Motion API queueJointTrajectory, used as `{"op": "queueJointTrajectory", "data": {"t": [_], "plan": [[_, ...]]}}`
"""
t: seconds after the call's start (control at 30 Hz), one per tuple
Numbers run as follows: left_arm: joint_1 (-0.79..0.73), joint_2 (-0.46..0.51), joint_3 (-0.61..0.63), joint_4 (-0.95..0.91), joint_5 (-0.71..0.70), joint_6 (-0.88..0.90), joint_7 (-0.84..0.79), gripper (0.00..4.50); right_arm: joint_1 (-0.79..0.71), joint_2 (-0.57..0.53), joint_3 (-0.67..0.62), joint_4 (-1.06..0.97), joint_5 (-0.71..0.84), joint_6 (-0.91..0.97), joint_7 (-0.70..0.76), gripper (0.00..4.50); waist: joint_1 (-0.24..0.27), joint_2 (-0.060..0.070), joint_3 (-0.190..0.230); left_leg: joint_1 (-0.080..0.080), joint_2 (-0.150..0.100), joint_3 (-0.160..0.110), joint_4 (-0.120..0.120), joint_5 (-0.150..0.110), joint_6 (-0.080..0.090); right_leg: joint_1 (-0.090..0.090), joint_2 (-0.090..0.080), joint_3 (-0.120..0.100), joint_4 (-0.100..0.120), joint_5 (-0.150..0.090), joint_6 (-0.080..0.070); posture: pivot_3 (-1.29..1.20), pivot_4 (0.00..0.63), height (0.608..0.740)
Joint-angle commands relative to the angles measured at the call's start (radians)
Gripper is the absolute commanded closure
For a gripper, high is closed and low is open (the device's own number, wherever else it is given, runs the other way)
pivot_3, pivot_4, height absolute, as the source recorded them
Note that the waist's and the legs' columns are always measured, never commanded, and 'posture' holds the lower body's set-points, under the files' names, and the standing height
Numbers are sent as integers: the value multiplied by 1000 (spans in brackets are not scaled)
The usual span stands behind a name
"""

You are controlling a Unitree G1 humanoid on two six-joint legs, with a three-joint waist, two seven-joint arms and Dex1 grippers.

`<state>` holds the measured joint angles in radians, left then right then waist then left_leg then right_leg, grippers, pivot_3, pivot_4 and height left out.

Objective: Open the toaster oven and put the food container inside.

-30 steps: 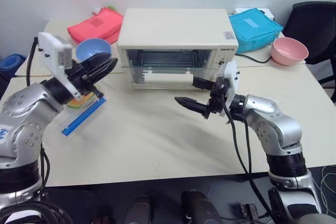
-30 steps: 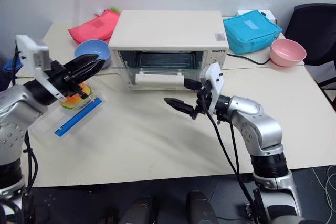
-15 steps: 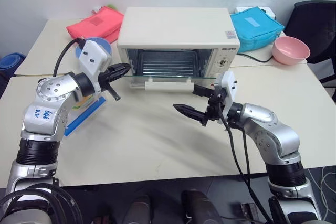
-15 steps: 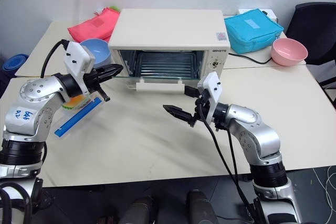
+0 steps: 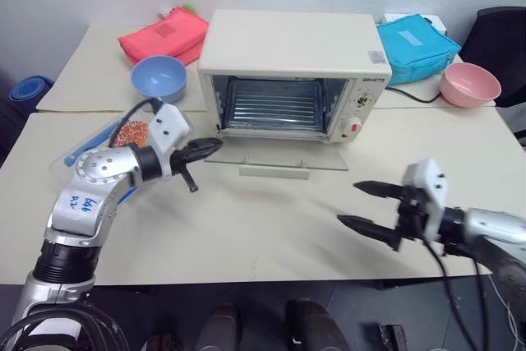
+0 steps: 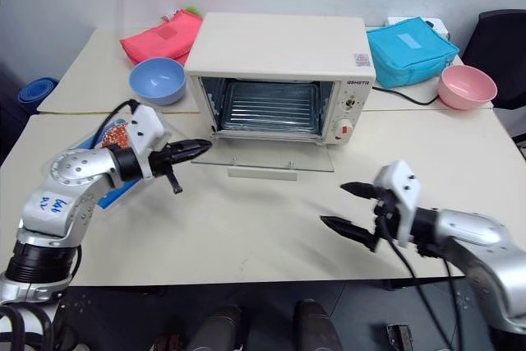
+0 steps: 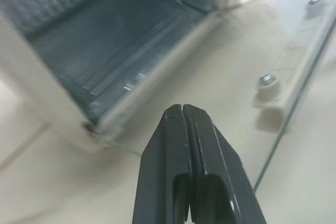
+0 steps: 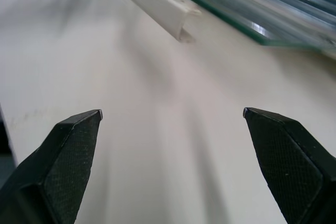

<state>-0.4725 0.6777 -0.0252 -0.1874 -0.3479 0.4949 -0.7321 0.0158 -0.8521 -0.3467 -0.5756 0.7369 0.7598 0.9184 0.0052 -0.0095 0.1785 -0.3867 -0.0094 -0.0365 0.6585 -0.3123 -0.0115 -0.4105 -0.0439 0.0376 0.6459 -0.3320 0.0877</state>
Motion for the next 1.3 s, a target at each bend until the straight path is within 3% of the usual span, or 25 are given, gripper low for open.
{"op": "queueJointTrajectory", "data": {"t": [0.03, 0.27, 0.43, 0.57, 0.67, 0.83, 0.97, 1.1, 1.3], "plan": [[-1, -55, -107, -16, 81, -14, 28, 4441, -28, -58, -116, -20, 114, 30, 42, 0, -4, -1, 0, 1, 0, 0, 1, 1, 0, 2, 0, 0, 0, 1, 1, 0, 150, 740], [-18, -134, -171, 60, 185, 18, 101, 4441, -212, -55, -88, 22, 181, 48, -39, 0, -7, -3, 2, 4, 0, 0, 1, 11, 2, 4, 2, 1, 1, 12, -1, 0, 150, 740], [20, -160, -88, -5, 136, 77, 135, 4441, -295, -61, -37, 34, 194, 50, -48, 0, -7, -3, 2, 3, 0, 0, 1, 12, 1, 3, 1, 1, 1, 13, 0, 0, 150, 740], [84, -175, 53, -139, 17, 185, 159, 4441, -327, -71, 10, 61, 171, 34, -20, 0, -6, -3, 2, -1, 0, 0, 1, 12, 1, -1, 1, 1, 1, 13, 0, 0, 150, 740], [187, -197, 222, -320, -162, 324, 187, 3872, -356, -77, 66, 96, 128, 2, 21, 0, -7, -3, 2, -1, 0, 0, 0, 12, 1, -1, 0, 1, -1, 13, 0, 0, 150, 740], [352, -272, 470, -540, -384, 473, 330, 2483, -429, -71, 147, 172, 73, -39, 90, 0, -6, -3, 2, -1, 0, 0, 1, 12, 1, 0, 0, 1, -2, 13, 0, 0, 150, 740], [477, -346, 635, -665, -530, 471, 478, 1221, -510, -51, 214, 248, 31, -71, 147, 0, -8, -3, 2, 0, 0, -1, 1, 12, 1, 1, 0, 0, -1, 13, 0, 0, 150, 740], [572, -444, 797, -716, -705, 410, 743, 25, -593, -15, 285, 335, -14, -108, 200, 0, -6, -3, 2, 1, 0, 0, 2, 12, 1, 2, 0, 0, -1, 13, -1, 0, 150, 740], [730, -449, 902, -670, -921, 310, 1045, 25, -668, 34, 338, 408, -49, -133, 250, 0, -6, -3, 2, 1, 0, -1, 2, 12, 1, 2, 0, 0, -1, 13, -1, 0, 150, 740]]}}
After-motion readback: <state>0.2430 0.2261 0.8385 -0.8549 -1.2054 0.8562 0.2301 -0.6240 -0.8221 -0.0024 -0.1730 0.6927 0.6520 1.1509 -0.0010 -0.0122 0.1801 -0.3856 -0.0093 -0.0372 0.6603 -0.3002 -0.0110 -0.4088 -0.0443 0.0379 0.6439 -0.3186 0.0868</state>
